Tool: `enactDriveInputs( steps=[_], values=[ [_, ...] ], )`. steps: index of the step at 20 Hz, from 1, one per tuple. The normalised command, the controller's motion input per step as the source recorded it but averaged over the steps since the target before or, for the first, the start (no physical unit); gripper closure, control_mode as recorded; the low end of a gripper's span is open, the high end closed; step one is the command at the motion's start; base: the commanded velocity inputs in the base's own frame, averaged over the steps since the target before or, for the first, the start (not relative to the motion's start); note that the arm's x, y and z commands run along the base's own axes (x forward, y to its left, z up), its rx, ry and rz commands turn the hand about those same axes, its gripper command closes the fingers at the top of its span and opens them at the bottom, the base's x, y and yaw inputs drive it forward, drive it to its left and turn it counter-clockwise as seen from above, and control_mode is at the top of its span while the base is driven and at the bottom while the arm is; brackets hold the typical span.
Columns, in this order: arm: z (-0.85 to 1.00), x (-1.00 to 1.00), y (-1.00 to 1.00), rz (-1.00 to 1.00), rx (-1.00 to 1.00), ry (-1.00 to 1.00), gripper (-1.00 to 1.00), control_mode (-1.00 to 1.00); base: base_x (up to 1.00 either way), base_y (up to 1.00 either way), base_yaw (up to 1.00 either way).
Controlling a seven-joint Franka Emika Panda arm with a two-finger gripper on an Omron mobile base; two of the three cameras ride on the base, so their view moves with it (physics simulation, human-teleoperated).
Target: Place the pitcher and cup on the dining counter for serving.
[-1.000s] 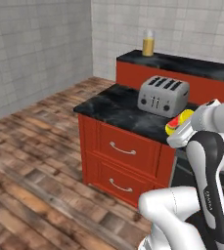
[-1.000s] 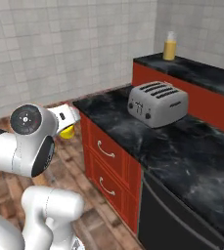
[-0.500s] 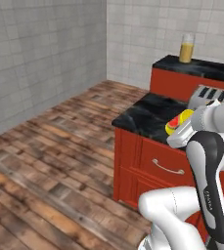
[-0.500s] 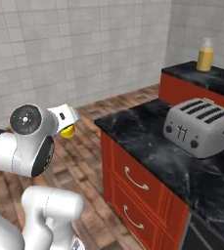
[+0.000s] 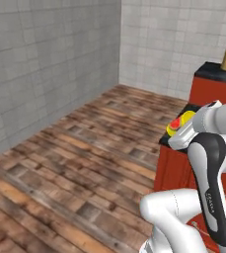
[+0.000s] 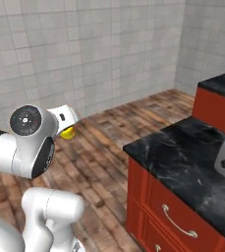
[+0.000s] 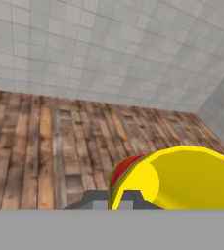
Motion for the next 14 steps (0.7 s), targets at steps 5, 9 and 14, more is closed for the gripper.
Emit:
enactDriveInputs(
  steps=[5,9,14],
  values=[
    [0.0,0.0,0.0,0.0,0.0,0.0,1.0,1.0,1.0,1.0,-0.25],
    [0.0,0.0,0.0,0.0,0.0,0.0,1.0,1.0,1.0,1.0,-0.42],
    [0.0,0.0,0.0,0.0,0.0,0.0,1.0,1.0,1.0,1.0,-0.46]
  ],
)
